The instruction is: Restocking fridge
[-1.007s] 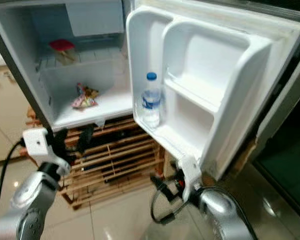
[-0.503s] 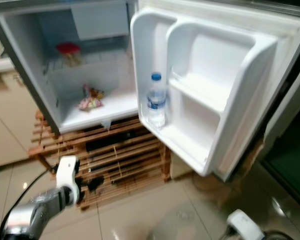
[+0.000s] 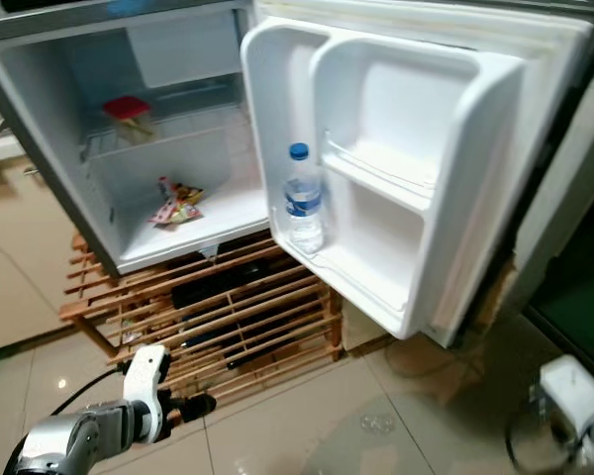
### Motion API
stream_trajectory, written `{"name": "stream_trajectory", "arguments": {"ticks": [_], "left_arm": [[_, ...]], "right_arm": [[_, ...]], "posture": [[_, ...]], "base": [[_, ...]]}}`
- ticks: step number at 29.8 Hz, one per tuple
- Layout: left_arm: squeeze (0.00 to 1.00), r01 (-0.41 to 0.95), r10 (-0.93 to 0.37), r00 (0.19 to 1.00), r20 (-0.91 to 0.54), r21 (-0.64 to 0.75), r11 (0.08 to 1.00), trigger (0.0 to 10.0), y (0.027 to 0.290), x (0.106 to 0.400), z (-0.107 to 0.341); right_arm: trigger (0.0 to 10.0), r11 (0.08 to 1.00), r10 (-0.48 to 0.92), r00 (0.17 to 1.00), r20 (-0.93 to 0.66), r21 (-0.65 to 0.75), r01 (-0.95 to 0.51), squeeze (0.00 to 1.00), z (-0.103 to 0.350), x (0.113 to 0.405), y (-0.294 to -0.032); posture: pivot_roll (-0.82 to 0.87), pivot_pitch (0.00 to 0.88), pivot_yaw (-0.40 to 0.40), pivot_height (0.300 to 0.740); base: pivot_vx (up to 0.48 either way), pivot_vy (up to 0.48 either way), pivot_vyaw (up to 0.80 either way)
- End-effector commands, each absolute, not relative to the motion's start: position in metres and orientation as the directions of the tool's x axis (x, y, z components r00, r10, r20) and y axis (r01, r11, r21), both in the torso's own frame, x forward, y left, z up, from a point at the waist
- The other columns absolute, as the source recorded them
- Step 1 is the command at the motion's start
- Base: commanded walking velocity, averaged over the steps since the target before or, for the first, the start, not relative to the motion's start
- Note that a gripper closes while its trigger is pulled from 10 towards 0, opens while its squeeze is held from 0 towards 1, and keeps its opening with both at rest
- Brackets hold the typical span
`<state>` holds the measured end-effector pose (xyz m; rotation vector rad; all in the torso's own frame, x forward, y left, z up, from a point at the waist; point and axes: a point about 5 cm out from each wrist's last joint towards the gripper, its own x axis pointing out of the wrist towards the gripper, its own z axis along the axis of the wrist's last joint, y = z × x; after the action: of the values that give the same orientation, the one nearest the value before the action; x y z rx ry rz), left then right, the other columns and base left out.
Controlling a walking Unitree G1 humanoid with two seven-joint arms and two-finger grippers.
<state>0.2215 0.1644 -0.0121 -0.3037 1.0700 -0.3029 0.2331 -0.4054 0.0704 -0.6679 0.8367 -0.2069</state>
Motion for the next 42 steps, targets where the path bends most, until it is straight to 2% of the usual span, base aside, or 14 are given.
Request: {"name": "stream_trajectory", "arguments": {"ticks": [1, 5, 9, 16, 21, 24, 25, 26, 27, 28, 30, 31, 35, 42], "left_arm": [[0.0, 0.106, -0.401, 0.441, -0.803, -0.397, 0.912, 10.0, 0.172, 0.225, -0.012], [0.0, 0.125, -0.413, 0.447, -0.793, -0.402, 0.907, 10.0, 0.182, 0.231, -0.013], [0.0, 0.085, -0.329, 0.473, -0.817, -0.33, 0.94, 10.0, 0.218, 0.243, -0.011], [0.0, 0.085, -0.325, 0.373, -0.869, -0.317, 0.945, 10.0, 0.234, 0.216, -0.032], [0.0, 0.022, -0.267, 0.277, -0.923, -0.271, 0.962, 10.0, 0.256, 0.178, -0.056], [0.0, 0.02, -0.257, 0.228, -0.939, -0.26, 0.966, 10.0, 0.26, 0.164, -0.062], [0.0, 0.02, -0.257, 0.228, -0.939, -0.26, 0.966, 10.0, 0.26, 0.164, -0.062], [0.0, 0.03, -0.257, 0.205, -0.945, -0.256, 0.966, 10.0, 0.261, 0.156, -0.065], [0.0, 0.043, -0.247, 0.178, -0.953, -0.243, 0.969, 10.0, 0.262, 0.144, -0.071], [0.0, 0.043, -0.247, 0.178, -0.953, -0.243, 0.969, 10.0, 0.262, 0.144, -0.071], [0.0, 0.051, -0.239, 0.171, -0.956, -0.233, 0.971, 10.0, 0.263, 0.139, -0.074], [0.0, 0.053, -0.234, 0.176, -0.956, -0.228, 0.972, 10.0, 0.263, 0.137, -0.076], [0.0, 0.055, -0.22, 0.183, -0.958, -0.214, 0.975, 10.0, 0.263, 0.135, -0.078], [0.0, 0.054, -0.187, 0.224, -0.956, -0.179, 0.982, 10.0, 0.265, 0.131, -0.08]], "right_arm": [[10.0, 0.814, -0.351, 0.742, -0.571, -0.578, -0.06, 0.0, 0.087, 0.256, -0.392], [10.0, 0.829, -0.305, 0.797, -0.521, -0.558, -0.047, 0.0, 0.103, 0.274, -0.382], [10.0, 0.899, -0.168, 0.856, -0.488, -0.432, -0.069, 0.0, 0.113, 0.298, -0.356], [10.0, 0.927, -0.029, 0.883, -0.468, -0.343, -0.152, 0.0, 0.118, 0.309, -0.325], [10.0, 0.939, 0.201, 0.885, -0.42, -0.176, -0.297, 0.0, 0.122, 0.316, -0.272], [10.0, 0.911, 0.38, 0.862, -0.334, -0.025, -0.411, 0.0, 0.136, 0.32, -0.226], [10.0, 0.911, 0.38, 0.862, -0.334, -0.025, -0.411, 0.0, 0.136, 0.32, -0.226], [10.0, 0.862, 0.489, 0.822, -0.29, 0.019, -0.506, 0.0, 0.144, 0.316, -0.198], [10.0, 0.751, 0.653, 0.723, -0.226, 0.064, -0.658, 0.0, 0.156, 0.302, -0.157], [10.0, 0.751, 0.653, 0.723, -0.226, 0.064, -0.658, 0.0, 0.156, 0.302, -0.157], [10.0, 0.65, 0.754, 0.629, -0.187, 0.079, -0.756, 0.0, 0.163, 0.286, -0.132], [10.0, 0.61, 0.788, 0.588, -0.185, 0.105, -0.785, 0.0, 0.162, 0.28, -0.126], [10.0, 0.592, 0.8, 0.564, -0.207, 0.111, -0.798, 0.0, 0.155, 0.275, -0.127], [10.0, 0.705, 0.699, 0.671, -0.247, 0.081, -0.705, 0.0, 0.141, 0.285, -0.126]], "posture": [[-0.23, 0.0, 0.104, 0.74], [-0.23, 0.0, 0.107, 0.74], [-0.22, 0.0, 0.105, 0.74], [-0.22, 0.0, 0.113, 0.74], [-0.22, 0.0, 0.124, 0.74], [-0.23, 0.0, 0.135, 0.74], [-0.23, 0.0, 0.135, 0.74], [-0.23, 0.0, 0.137, 0.74], [-0.22, 0.0, 0.138, 0.74], [-0.22, 0.0, 0.138, 0.74], [-0.21, 0.0, 0.135, 0.74], [-0.21, 0.0, 0.132, 0.74], [-0.2, 0.0, 0.126, 0.74], [-0.16, 0.0, 0.096, 0.74]], "base": [[0.0, 0.0, 0.0], [0.0, 0.0, 0.0], [0.0, 0.0, 0.0], [0.0, 0.0, 0.0], [0.0, 0.0, 0.0], [0.0, 0.0, 0.0], [0.0, 0.0, 0.0], [0.0, 0.0, 0.0], [0.0, 0.0, 0.0], [0.0, 0.0, 0.0], [0.0, 0.0, 0.0], [0.0, 0.0, 0.0], [0.0, 0.0, 0.0], [0.0, 0.0, 0.0]]}}
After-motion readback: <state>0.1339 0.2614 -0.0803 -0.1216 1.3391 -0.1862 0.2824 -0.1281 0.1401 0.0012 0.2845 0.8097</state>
